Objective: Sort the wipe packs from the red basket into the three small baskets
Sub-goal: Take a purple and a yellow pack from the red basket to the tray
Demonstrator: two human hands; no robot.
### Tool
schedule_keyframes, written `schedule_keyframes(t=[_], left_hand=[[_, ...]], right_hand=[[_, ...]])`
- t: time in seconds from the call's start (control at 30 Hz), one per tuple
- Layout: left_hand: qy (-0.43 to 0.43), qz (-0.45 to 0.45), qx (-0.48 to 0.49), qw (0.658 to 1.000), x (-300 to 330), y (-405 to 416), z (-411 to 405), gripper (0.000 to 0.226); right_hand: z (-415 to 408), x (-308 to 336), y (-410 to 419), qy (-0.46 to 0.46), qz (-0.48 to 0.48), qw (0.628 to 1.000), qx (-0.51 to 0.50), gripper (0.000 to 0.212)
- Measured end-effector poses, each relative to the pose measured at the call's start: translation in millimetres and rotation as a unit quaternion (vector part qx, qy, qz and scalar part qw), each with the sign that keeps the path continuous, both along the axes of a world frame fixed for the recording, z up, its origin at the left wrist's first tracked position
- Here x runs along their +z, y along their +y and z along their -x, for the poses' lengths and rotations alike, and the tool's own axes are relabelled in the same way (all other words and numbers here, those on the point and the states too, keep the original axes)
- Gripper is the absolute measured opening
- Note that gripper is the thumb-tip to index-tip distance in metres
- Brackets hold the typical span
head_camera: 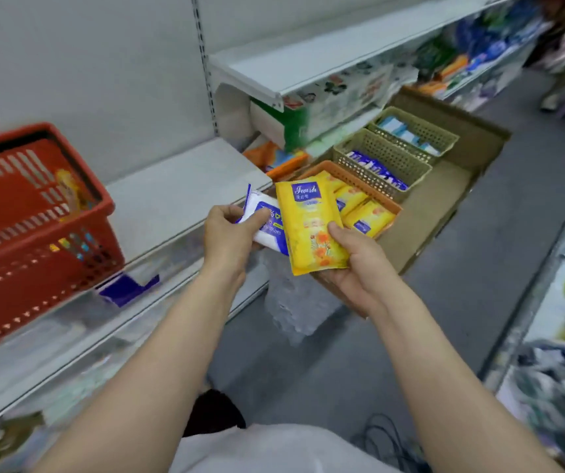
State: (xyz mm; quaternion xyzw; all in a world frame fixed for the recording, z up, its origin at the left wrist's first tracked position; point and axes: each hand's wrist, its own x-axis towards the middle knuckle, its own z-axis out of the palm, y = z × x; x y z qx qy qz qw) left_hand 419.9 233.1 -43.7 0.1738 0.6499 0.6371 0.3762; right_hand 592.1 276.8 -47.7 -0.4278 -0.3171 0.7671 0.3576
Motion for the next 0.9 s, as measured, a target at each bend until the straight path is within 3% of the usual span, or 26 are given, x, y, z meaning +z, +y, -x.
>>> schedule_keyframes(t=[0.13,0.27,0.47,0.63,0.9], left_hand=[[0.015,0.049,-0.093,0.994,-6,18,-35,0.041],[0.012,0.117,-0.201,0.972,-16,53,-43,0.019],[0.001,0.125,-0.101,0.987,-43,141,-37,0.032],[-0.036,0.09,-0.01,0.995,-45,205,-29,0.017],[-0.032,0.128,0.089,0.987,-51,252,-8,0.023]], right_hand=[[-51,-9,25,-0.009,0.021,0.999,-0.03,0.017],[-76,-17,65,-0.025,0.007,0.999,-0.033,0.018],[-104,-16,162,-0.132,-0.069,0.988,-0.036,0.026],[-122,-14,249,-0.245,-0.111,0.963,-0.003,0.03],[-90,-42,360,-0.28,-0.134,0.946,0.095,0.019]])
